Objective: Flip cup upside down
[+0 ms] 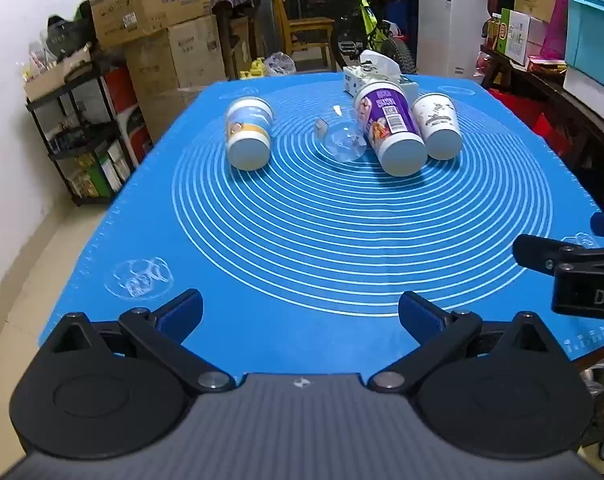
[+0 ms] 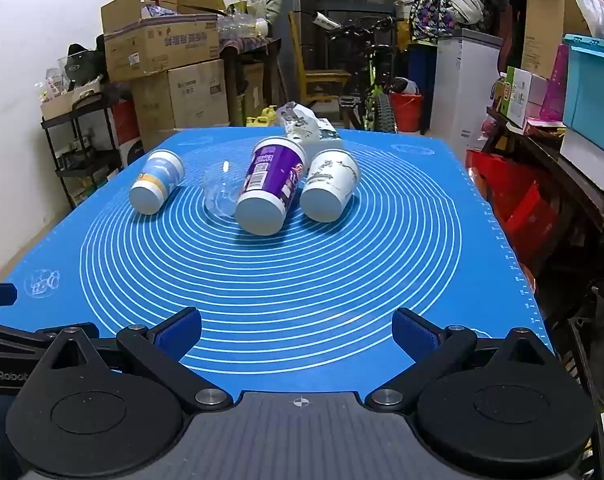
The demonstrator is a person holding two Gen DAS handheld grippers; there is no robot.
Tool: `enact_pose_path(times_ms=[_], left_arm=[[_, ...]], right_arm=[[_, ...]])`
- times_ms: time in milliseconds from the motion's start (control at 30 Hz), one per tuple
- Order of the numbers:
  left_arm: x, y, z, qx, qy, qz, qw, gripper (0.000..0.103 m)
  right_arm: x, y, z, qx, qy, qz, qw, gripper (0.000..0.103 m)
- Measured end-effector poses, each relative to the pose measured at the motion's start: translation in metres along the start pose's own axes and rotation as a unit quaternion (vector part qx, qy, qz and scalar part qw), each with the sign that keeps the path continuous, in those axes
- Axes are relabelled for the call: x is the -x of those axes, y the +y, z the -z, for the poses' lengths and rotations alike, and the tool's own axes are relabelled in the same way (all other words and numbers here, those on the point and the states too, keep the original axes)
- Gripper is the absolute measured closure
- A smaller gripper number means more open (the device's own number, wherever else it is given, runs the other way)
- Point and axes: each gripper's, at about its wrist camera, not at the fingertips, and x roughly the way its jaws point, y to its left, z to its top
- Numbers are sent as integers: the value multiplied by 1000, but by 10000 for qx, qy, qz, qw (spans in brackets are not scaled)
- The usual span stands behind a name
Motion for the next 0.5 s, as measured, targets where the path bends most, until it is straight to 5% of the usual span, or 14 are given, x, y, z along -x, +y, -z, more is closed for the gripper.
enact_pose_path(times_ms=[500], left_arm=[[-1,-1,0,-94,26,-102,9999,0]], right_arm=[[-3,-3,1,-131,64,-79,9999,2]])
